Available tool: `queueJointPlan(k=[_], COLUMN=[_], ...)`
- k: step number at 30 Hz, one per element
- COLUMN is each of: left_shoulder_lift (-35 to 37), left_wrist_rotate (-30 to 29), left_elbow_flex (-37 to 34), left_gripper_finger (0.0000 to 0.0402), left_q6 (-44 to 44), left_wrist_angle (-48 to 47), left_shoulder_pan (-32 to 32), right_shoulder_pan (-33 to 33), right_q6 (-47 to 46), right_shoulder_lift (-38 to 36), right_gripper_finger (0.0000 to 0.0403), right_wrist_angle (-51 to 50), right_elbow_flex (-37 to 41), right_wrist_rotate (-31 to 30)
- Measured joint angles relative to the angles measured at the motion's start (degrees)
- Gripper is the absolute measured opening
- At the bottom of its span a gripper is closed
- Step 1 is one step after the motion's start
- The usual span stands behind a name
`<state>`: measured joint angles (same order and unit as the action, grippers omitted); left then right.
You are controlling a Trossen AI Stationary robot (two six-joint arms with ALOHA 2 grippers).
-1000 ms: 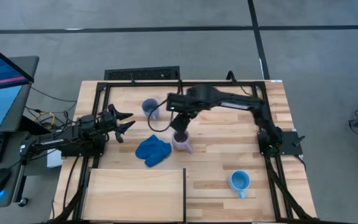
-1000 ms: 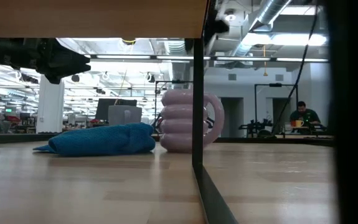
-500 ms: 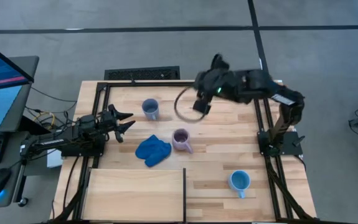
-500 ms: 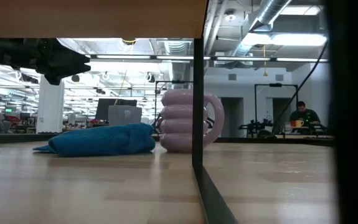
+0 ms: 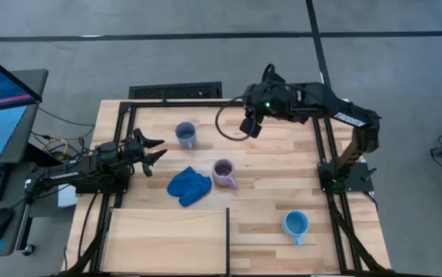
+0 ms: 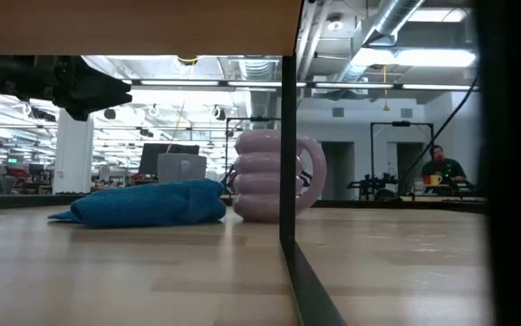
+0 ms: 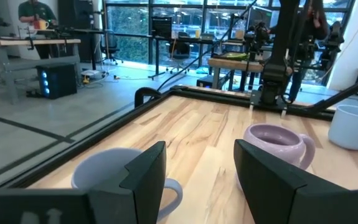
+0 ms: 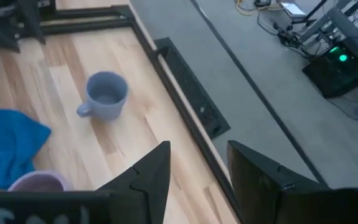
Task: Stack small to large cups/mugs on shelf
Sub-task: Put the violet cup on the shelf
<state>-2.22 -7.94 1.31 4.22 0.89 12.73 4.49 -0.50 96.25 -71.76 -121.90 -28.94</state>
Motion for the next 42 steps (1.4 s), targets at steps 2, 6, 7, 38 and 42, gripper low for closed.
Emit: queueJointPlan(k=[2, 6, 7, 38, 42], left_shoulder_lift=[0.0, 0.0, 0.0, 0.0, 0.0], left_wrist_rotate=[0.0, -0.5, -0.8, -1.7, -1.4], left_elbow_flex=[0.0, 0.0, 0.0, 0.0, 0.0], left_gripper_finger=[0.0180, 0.0180, 0.0180, 0.0180, 0.0180], left_q6=[-0.1, -0.2, -0.6, -1.5, -1.4], left_wrist_angle=[0.0, 0.2, 0.3, 0.1, 0.1], left_shoulder_pan=[0.0, 0.0, 0.0, 0.0, 0.0], right_shoulder_pan=[-0.5, -1.1, -1.1, 18.3, 17.1], right_q6=[-0.1, -0.1, 0.0, 8.0, 8.0], right_shoulder_lift=[-2.9, -10.9, -13.2, -61.6, -62.6], right_gripper_finger=[0.0179, 0.0180, 0.0180, 0.0179, 0.0178], right_wrist_angle=[2.8, 12.3, 15.3, 78.2, 77.6], right_elbow_flex=[5.6, 18.8, 22.3, 101.8, 103.1], right_wrist_rotate=[0.0, -0.6, -0.8, 33.9, 34.1])
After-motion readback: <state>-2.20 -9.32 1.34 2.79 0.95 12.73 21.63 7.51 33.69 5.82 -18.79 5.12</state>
